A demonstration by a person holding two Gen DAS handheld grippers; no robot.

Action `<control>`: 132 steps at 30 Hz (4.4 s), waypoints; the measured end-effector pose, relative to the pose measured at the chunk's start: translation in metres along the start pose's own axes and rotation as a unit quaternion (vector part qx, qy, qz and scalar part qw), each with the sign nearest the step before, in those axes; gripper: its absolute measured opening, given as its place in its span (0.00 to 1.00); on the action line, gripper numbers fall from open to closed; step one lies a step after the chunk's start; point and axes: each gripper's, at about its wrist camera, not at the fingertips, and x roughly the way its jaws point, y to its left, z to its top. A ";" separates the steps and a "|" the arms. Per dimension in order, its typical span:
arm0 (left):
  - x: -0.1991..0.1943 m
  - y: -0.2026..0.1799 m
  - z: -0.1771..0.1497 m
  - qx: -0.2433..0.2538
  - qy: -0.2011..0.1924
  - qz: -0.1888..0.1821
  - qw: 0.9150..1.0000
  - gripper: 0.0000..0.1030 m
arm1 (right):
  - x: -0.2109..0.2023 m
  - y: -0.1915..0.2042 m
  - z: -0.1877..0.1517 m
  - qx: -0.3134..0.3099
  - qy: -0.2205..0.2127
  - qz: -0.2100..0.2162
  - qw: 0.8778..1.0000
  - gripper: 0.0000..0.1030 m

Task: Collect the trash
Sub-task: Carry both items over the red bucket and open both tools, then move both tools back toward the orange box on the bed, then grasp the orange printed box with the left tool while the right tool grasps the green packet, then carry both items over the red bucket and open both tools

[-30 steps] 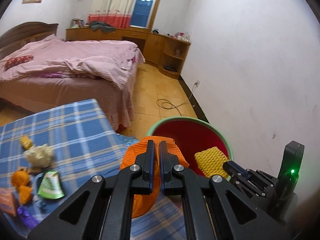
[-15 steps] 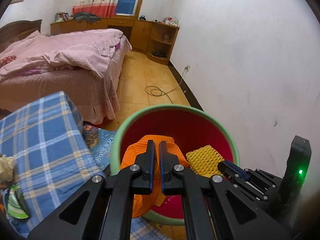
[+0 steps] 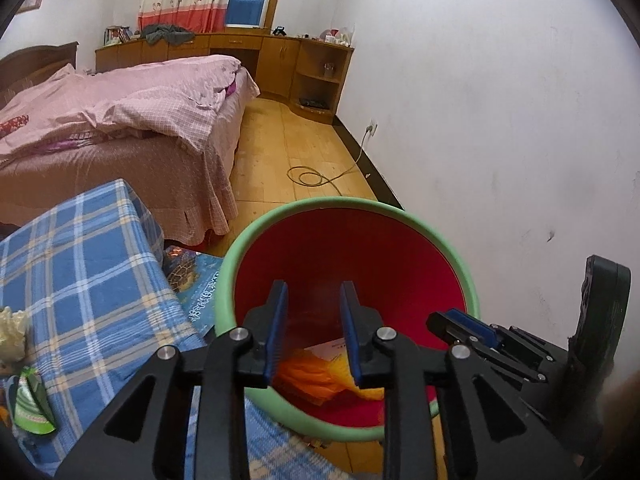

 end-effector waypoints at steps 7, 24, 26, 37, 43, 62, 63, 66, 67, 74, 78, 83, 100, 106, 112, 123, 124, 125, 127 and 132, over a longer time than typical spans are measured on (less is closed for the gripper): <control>-0.028 0.015 -0.013 -0.023 0.001 0.018 1.000 0.27 | -0.021 0.007 -0.005 0.011 -0.012 0.022 1.000 0.41; -0.119 0.098 -0.058 -0.101 -0.024 0.133 0.986 0.30 | -0.050 0.065 -0.029 -0.015 -0.002 0.075 0.997 0.41; -0.130 0.110 -0.064 -0.112 -0.029 0.155 0.981 0.30 | -0.050 0.074 -0.032 -0.022 0.002 0.079 0.997 0.41; -0.168 0.165 -0.091 -0.166 -0.039 0.231 0.958 0.46 | -0.053 0.114 -0.043 -0.051 0.016 0.095 0.994 0.56; -0.187 0.194 -0.105 -0.199 -0.043 0.252 0.946 0.48 | -0.052 0.133 -0.048 -0.068 0.022 0.103 0.992 0.56; -0.188 0.248 -0.137 -0.252 -0.023 0.274 0.928 0.63 | -0.035 0.190 -0.057 -0.121 0.053 0.122 0.984 0.57; -0.187 0.250 -0.139 -0.253 -0.023 0.270 0.929 0.63 | -0.033 0.193 -0.057 -0.123 0.055 0.122 0.983 0.57; -0.184 0.253 -0.142 -0.256 -0.022 0.254 0.933 0.63 | -0.026 0.205 -0.055 -0.131 0.058 0.127 0.981 0.57; -0.182 0.254 -0.143 -0.256 -0.020 0.250 0.934 0.63 | -0.023 0.209 -0.054 -0.133 0.060 0.129 0.981 0.57; -0.178 0.260 -0.146 -0.266 -0.020 0.218 0.939 0.63 | 0.000 0.242 -0.053 -0.149 0.082 0.148 0.974 0.57; -0.179 0.262 -0.147 -0.271 -0.025 0.212 0.939 0.57 | 0.015 0.263 -0.054 -0.159 0.098 0.159 0.969 0.57; -0.179 0.267 -0.149 -0.281 -0.028 0.204 0.937 0.52 | 0.032 0.283 -0.055 -0.172 0.105 0.163 0.966 0.57; -0.188 0.260 -0.146 -0.264 -0.054 0.200 0.942 0.49 | 0.050 0.292 -0.061 -0.179 0.118 0.180 0.960 0.04; -0.200 0.249 -0.143 -0.256 -0.066 0.200 0.943 0.49 | 0.025 0.282 -0.058 -0.169 0.091 0.188 0.963 0.03; -0.208 0.233 -0.137 -0.243 -0.072 0.196 0.947 0.49 | -0.002 0.266 -0.057 -0.154 0.067 0.195 0.966 0.03; -0.216 0.200 -0.123 -0.219 -0.078 0.179 0.956 0.49 | -0.047 0.221 -0.044 -0.119 0.022 0.184 0.976 0.03; -0.216 0.197 -0.121 -0.217 -0.077 0.177 0.957 0.49 | -0.051 0.215 -0.042 -0.118 0.018 0.180 0.976 0.03; -0.216 0.194 -0.119 -0.214 -0.077 0.175 0.958 0.49 | -0.054 0.212 -0.040 -0.118 0.014 0.178 0.977 0.03; -0.217 0.186 -0.116 -0.208 -0.076 0.171 0.960 0.49 | -0.061 0.202 -0.037 -0.118 0.006 0.169 0.978 0.03; -0.214 0.166 -0.103 -0.186 -0.075 0.153 0.968 0.49 | -0.075 0.177 -0.029 -0.114 -0.012 0.142 0.983 0.03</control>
